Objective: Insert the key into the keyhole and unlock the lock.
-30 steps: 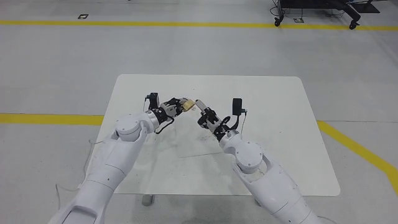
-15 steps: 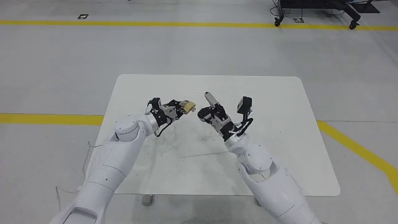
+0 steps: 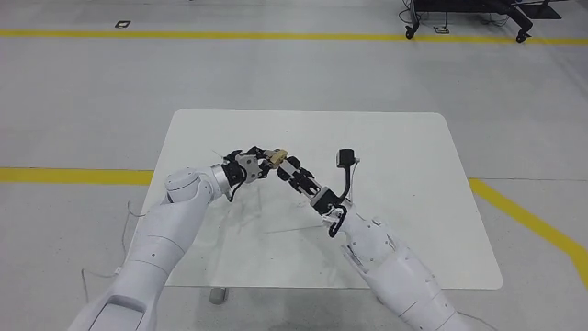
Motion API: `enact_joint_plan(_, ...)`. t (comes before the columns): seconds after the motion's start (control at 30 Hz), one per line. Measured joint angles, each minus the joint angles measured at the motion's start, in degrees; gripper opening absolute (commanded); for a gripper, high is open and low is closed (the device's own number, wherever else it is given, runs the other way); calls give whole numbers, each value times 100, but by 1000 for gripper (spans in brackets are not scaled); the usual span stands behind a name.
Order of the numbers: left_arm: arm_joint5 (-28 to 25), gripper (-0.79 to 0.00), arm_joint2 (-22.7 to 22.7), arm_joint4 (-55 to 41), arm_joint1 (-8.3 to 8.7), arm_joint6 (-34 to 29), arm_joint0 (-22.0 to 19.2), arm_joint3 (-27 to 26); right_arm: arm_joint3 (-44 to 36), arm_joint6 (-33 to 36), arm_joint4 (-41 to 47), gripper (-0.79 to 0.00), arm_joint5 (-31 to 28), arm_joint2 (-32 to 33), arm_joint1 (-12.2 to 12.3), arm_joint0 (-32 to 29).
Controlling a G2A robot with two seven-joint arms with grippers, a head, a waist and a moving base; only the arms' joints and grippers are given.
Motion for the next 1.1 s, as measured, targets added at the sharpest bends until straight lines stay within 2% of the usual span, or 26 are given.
enact_joint_plan(0.1,-16,-785,28,32,-5,-61,-28,40,55,21,84,-785,-47,2,-13,22)
enact_joint_plan(0.5,-89,-785,101,103,-15,-324,-100,154,273,-5,33,-785,621,-51,-84,174)
enact_joint_plan(1.1,-192,-785,91,128,-13,-390,-121,179,211,41,454,-785,516,129,-133,135)
